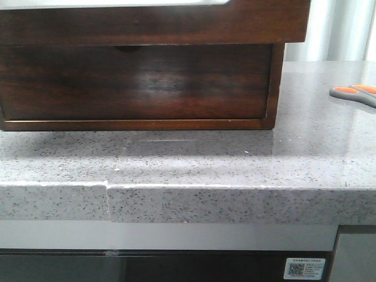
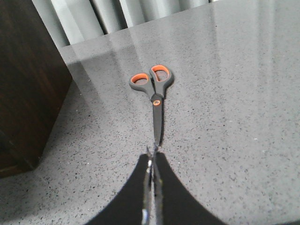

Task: Put scissors in drawer with both arms
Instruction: 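Pull the drawer open away from the box with the left gripper, then lower the right gripper onto the orange-handled scissors and grasp them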

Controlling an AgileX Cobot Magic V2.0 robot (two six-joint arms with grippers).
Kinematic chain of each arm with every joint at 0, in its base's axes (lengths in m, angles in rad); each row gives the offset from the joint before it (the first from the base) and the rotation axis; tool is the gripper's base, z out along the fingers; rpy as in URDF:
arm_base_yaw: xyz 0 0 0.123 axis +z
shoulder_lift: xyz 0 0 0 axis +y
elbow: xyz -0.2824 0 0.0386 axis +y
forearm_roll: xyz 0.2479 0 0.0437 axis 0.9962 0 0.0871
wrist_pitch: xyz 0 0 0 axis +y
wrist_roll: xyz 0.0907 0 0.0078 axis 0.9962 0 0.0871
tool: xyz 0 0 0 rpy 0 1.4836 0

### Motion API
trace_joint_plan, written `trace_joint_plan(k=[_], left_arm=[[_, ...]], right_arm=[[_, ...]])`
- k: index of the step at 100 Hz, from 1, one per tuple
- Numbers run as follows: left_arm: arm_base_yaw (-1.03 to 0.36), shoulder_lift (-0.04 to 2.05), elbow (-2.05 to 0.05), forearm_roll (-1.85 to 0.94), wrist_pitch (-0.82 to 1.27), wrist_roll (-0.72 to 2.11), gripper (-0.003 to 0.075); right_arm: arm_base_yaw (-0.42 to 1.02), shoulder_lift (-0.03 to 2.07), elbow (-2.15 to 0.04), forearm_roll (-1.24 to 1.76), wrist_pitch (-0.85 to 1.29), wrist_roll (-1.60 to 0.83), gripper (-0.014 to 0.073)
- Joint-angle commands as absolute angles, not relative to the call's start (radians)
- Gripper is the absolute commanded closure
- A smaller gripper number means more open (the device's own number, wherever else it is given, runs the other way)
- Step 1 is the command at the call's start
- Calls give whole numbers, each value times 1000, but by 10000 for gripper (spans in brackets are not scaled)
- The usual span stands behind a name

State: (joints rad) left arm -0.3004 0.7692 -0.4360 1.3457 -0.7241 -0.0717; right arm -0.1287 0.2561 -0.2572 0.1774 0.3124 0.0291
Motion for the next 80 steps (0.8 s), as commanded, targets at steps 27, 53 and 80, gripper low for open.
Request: trace_joint_plan(k=[27, 53, 80], left_arm=[[-309, 590, -463, 1191, -787, -304, 427], [-309, 468, -463, 1164, -783, -342, 427], [-309, 414, -463, 1164, -764, -364, 427]], right_arm=[[-111, 622, -504, 173, 235, -53, 342], [-92, 997, -819, 151, 403, -53, 328], [-92, 1316, -1079, 141, 589, -53, 330]])
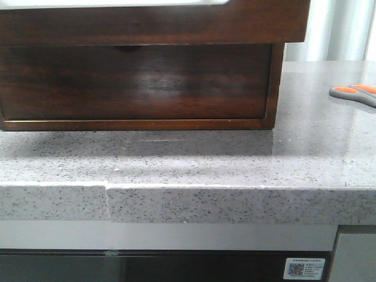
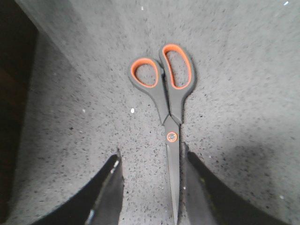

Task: Put scissors in drawer with both arms
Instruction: 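Lower the right gripper onto the orange-handled scissors and grasp them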

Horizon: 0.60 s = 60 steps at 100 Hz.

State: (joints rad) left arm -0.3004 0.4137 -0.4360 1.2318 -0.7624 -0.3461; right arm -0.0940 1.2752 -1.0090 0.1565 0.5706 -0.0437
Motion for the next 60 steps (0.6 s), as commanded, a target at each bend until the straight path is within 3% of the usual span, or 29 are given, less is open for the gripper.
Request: trace_joint_plan(k=[1, 60], left_arm=[[-309, 414, -463, 1164, -764, -364, 427], [-309, 414, -463, 1164, -763, -366, 427]], right_arm=[[-92, 1326, -1081, 134, 589, -53, 330], [-92, 1667, -1356, 59, 771, -53, 330]])
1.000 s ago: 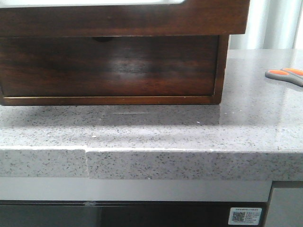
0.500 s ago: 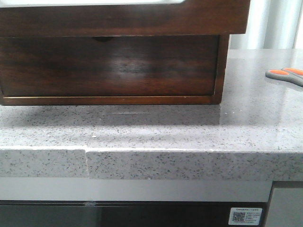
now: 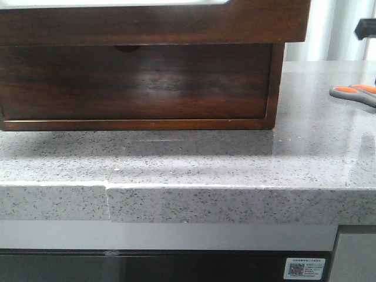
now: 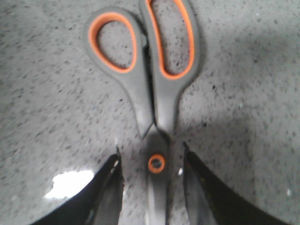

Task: Put scissors in drawer with both arms
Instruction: 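Lower the right gripper onto the orange-handled scissors and grasp them, then lift the scissors with the right gripper and carry them over the drawer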

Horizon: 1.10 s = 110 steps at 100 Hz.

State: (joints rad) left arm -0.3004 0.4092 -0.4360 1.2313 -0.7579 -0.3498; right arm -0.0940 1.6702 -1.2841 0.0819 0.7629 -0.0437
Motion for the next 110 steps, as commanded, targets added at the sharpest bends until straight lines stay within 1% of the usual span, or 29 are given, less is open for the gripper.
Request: trace_joint_plan(k=[1, 21, 61, 65, 70, 75, 80, 83, 97, 110], left_arm=[[-309, 414, -463, 1164, -763, -366, 427], [-309, 414, -463, 1164, -763, -366, 427], [-309, 414, -463, 1164, -763, -366, 427], [-309, 414, -463, 1164, -763, -366, 427], [-309, 414, -463, 1164, -763, -366, 427], [-309, 414, -463, 1164, -763, -366, 427], [-309, 414, -463, 1164, -763, -366, 427], [-309, 414, -463, 1164, -763, -366, 427], [-309, 414, -463, 1164, -763, -366, 427], [-309, 414, -463, 1164, -768, -366, 427]], right_arm=[[-92, 1670, -1360, 56, 778, -53, 330], [-92, 1745, -1439, 48, 842, -53, 330], [-92, 1798, -1443, 42, 862, -53, 333], [-92, 1798, -1443, 42, 864, -53, 354], [-92, 1798, -1443, 37, 866, -53, 414], [-92, 1798, -1443, 32, 869, -53, 505], [-92, 1798, -1443, 28, 877, -56, 621], [-92, 1798, -1443, 28, 882, -59, 675], [-85, 1760, -1443, 30, 897, -64, 665], [-62, 1669, -1443, 72, 898, -116, 665]])
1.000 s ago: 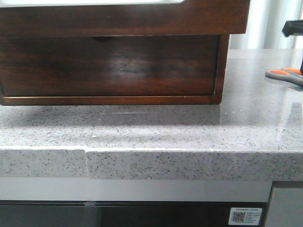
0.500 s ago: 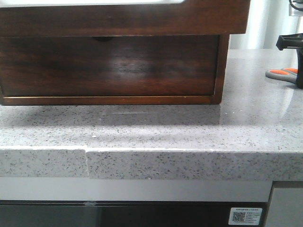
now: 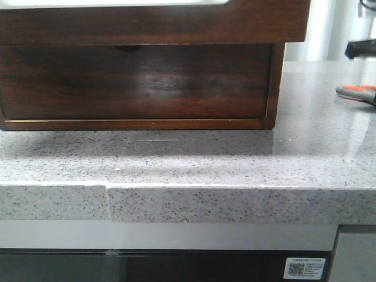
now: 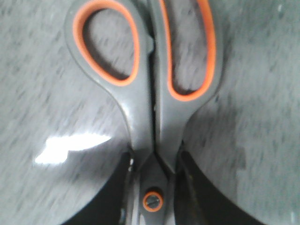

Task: Put scissors in drawer with both arms
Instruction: 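Lift the scissors with the right gripper and carry them over the drawer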

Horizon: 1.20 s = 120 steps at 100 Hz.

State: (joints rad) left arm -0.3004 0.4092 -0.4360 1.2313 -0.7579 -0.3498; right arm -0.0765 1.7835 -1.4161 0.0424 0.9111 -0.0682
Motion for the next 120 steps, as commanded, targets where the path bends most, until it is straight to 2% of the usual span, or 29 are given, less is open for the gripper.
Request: trace_joint_plan(k=[1, 35, 55, 87, 120], left_arm=[[-309, 414, -463, 1164, -768, -366, 427], [-309, 414, -463, 1164, -788, -366, 427], [-309, 414, -463, 1164, -794, -366, 427], [-309, 414, -463, 1164, -794, -366, 427], [-309, 414, -463, 1164, -794, -366, 427]], right_arm=[[-57, 1663, -1443, 82, 898, -126, 665], [60, 1303, -1443, 209, 875, -314, 665], [204, 1172, -1447, 272, 796, -468, 665], [556, 1211, -1563, 298, 722, -730, 665], [677, 1404, -1594, 295, 663, -892, 665]])
